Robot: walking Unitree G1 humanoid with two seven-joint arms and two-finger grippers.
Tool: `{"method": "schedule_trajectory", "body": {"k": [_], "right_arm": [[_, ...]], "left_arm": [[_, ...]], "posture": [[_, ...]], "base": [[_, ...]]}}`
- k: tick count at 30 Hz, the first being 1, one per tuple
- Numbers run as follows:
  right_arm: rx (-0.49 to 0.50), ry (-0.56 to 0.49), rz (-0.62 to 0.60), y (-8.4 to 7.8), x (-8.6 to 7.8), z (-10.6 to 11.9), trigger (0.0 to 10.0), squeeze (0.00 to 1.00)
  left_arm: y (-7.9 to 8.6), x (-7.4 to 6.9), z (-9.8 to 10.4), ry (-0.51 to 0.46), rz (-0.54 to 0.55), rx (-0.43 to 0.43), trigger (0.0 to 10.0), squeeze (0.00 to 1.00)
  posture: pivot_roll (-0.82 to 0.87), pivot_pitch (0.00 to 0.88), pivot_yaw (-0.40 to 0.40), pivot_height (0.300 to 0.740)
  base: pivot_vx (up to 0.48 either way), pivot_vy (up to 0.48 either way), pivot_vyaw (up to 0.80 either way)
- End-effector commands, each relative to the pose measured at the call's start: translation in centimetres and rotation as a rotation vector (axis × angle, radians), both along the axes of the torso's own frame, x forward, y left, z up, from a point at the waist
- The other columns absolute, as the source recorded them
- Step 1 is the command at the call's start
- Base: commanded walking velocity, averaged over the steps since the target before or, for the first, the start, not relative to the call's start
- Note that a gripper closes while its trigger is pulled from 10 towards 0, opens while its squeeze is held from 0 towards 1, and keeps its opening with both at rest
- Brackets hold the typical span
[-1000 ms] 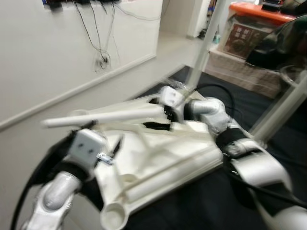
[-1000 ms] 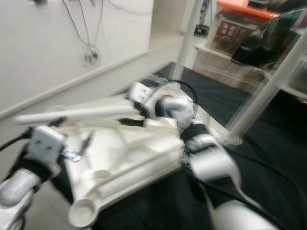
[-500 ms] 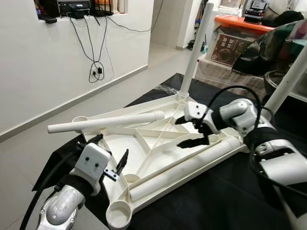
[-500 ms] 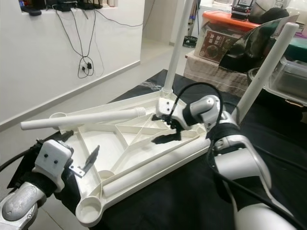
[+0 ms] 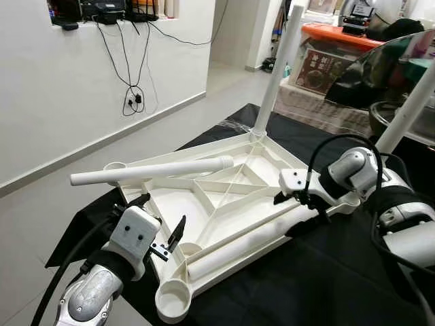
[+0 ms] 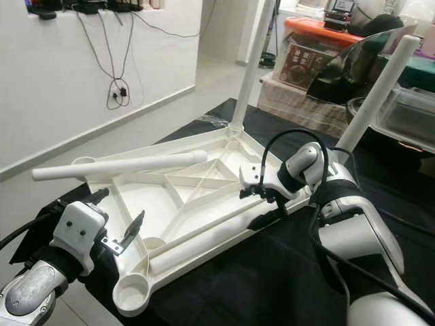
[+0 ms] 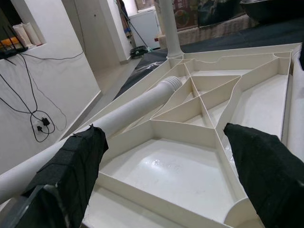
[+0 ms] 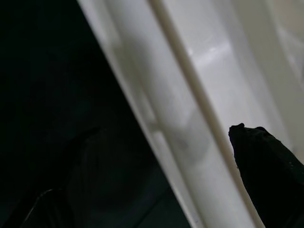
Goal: Building children table
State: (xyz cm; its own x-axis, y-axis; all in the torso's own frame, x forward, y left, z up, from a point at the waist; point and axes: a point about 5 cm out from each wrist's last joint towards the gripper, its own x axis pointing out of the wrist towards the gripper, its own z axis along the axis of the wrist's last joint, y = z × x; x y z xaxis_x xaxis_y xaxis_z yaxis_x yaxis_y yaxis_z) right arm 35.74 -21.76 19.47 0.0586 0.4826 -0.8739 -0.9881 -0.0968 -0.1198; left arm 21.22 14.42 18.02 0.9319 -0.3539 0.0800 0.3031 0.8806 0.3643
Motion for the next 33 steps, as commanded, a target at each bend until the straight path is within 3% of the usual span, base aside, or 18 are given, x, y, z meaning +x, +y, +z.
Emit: {"method": "schedule_trajectory", "body": {"k": [1,6,20,28,33], "right_arm": [[-0.037,0.035,0.013,-0.6,-0.4,-0.6,10.0,0.0],[-0.067,0.071,0.043,-0.7,-0.9,-1.4,10.0,0.0],[-0.065,0.114,0.244,2.0,-1.9,-3.9,10.0,0.0],[-0.078,0.098,0.266,2.3,-2.0,-4.4,10.0,0.0],[-0.158,0.049,0.341,2.5,-2.7,-6.2,10.0,0.0]], "left_arm": [[-0.1,-0.1,-0.1,-0.007,-0.004,0.004,10.0,0.0],[-0.1,0.0,0.0,-0.013,-0.001,0.004,10.0,0.0],[0.1,0.5,0.3,-0.035,0.009,0.011,10.0,0.0],[0.1,0.5,0.4,-0.04,0.014,0.012,10.0,0.0],[0.3,0.7,0.5,-0.052,0.03,0.012,10.0,0.0]], "posture": [[0.11,0.0,-0.163,0.74],[0.11,0.0,-0.163,0.74],[0.11,0.0,-0.154,0.74],[0.11,0.0,-0.154,0.74],[0.11,0.0,-0.16,0.74]], "base": [[0.0,0.0,0.0],[0.0,0.0,0.0],[0.0,0.0,0.0],[0.0,0.0,0.0],[0.0,0.0,0.0]]}}
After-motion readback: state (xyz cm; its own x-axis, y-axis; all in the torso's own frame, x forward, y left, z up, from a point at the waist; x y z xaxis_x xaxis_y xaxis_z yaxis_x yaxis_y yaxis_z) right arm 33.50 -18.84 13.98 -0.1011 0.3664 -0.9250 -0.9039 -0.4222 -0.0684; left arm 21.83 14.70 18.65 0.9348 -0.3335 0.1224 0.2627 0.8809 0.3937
